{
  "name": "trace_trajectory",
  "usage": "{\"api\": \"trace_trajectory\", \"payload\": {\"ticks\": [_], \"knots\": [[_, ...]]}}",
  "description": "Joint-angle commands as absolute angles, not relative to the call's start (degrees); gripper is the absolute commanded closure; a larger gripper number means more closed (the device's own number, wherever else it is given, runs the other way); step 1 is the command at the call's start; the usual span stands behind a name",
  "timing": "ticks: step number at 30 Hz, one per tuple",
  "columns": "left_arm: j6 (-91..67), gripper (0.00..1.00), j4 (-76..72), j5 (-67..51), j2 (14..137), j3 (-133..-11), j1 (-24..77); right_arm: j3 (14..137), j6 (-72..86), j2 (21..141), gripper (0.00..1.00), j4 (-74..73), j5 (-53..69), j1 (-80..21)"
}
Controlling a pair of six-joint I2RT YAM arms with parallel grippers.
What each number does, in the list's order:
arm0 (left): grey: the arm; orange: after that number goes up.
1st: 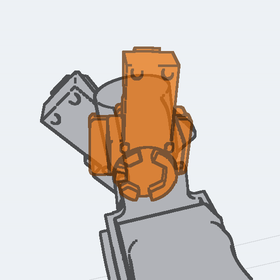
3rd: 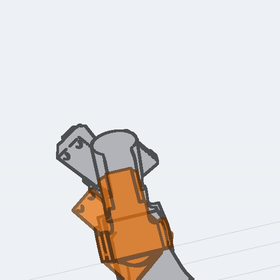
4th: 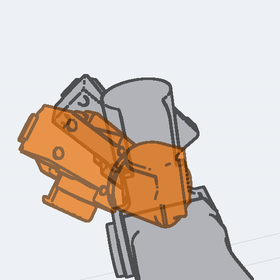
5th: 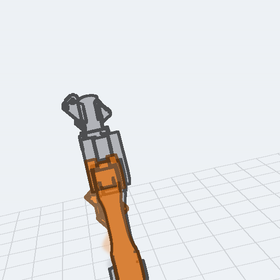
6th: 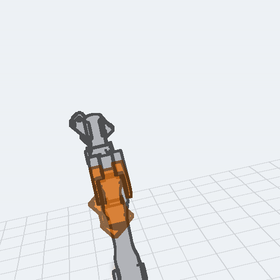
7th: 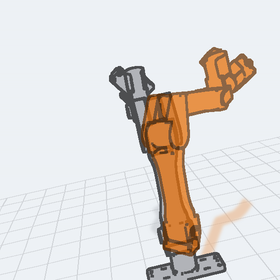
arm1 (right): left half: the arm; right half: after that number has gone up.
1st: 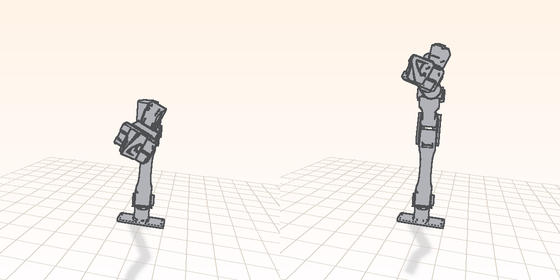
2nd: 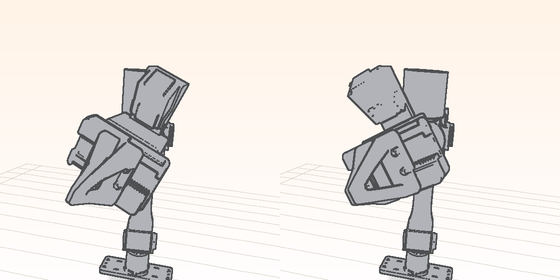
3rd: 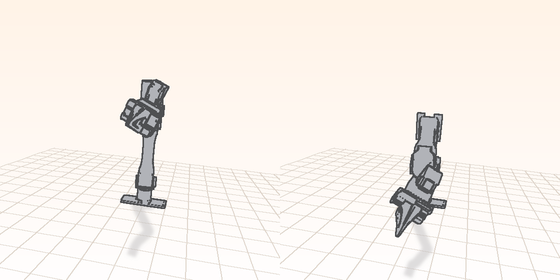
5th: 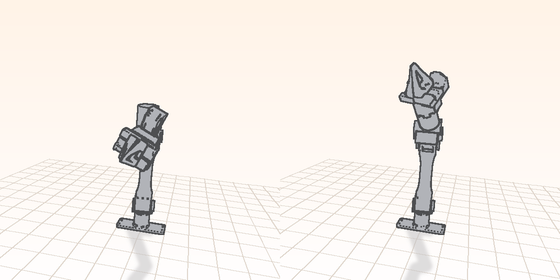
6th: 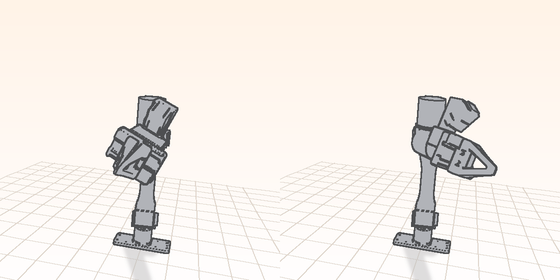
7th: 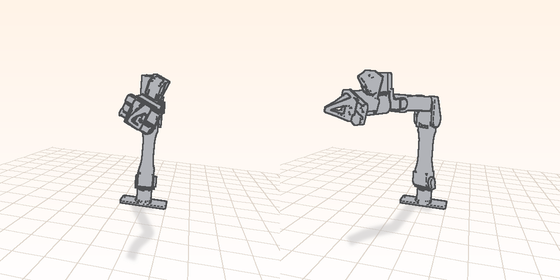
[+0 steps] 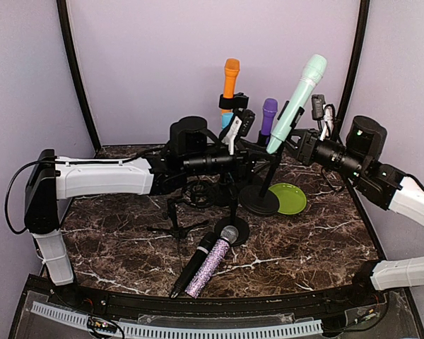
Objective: Remove the microphone from the stand
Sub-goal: Unscrew the knob on the microphone stand.
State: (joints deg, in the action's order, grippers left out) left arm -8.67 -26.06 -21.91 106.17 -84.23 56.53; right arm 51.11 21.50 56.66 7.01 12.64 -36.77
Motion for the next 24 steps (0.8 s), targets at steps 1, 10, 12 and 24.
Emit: {"api": "trace_trajectory", "payload": {"ticks": [1,10,12,24], "knots": [[-8.78,0.64,-26.52,-23.05,105.48,-85.70,56.79,54.47,21.38,54.61,0.99,15.34,12.80,-37.27],[-7.73,0.74,-26.37,-24.77,105.23,-84.91,56.78,54.40,21.14,55.14,0.99,15.17,12.14,-37.27],[-7.47,0.75,-26.38,-25.17,105.14,-84.78,56.78,54.40,21.11,55.35,0.99,15.19,12.13,-37.31],[-4.86,0.61,-25.87,-25.64,104.47,-84.00,56.78,54.76,21.40,55.66,0.99,15.13,11.65,-37.27]]}}
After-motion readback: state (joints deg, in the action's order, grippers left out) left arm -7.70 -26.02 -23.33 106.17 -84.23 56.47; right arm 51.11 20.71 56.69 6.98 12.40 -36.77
